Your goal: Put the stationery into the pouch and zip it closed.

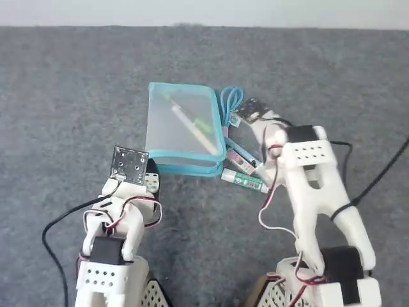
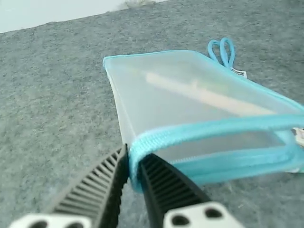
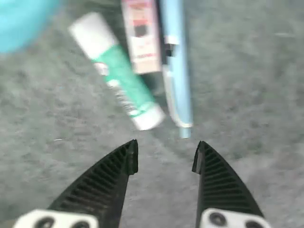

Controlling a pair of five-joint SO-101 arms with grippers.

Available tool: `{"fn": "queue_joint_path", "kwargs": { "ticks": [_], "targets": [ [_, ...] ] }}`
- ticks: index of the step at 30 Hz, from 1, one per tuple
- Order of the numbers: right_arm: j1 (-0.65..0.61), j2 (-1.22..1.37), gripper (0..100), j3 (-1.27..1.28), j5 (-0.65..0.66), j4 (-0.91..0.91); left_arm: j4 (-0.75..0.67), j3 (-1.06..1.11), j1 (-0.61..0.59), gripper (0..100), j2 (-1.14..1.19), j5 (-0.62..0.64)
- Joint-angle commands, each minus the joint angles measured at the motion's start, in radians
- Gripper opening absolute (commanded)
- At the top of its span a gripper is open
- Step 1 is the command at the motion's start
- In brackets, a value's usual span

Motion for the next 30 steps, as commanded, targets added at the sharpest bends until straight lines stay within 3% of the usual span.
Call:
{"fn": "queue_joint_path", "kwargs": {
  "ticks": [1, 9, 30],
  "targets": [
    [0.061, -0.05, 19.4, -0.003, 0.083, -0.039, -0.014, -0.041, 0.006, 1, -0.014, 0.014],
    [-0.01, 0.035, 19.4, 0.064, 0.094, -0.147, -0.018, -0.031, 0.008, 1, -0.02, 0.014],
    [0.016, 0.317, 19.1, 0.032, 0.098, -0.269, -0.018, -0.031, 0.008, 1, -0.02, 0.012]
  ]
}}
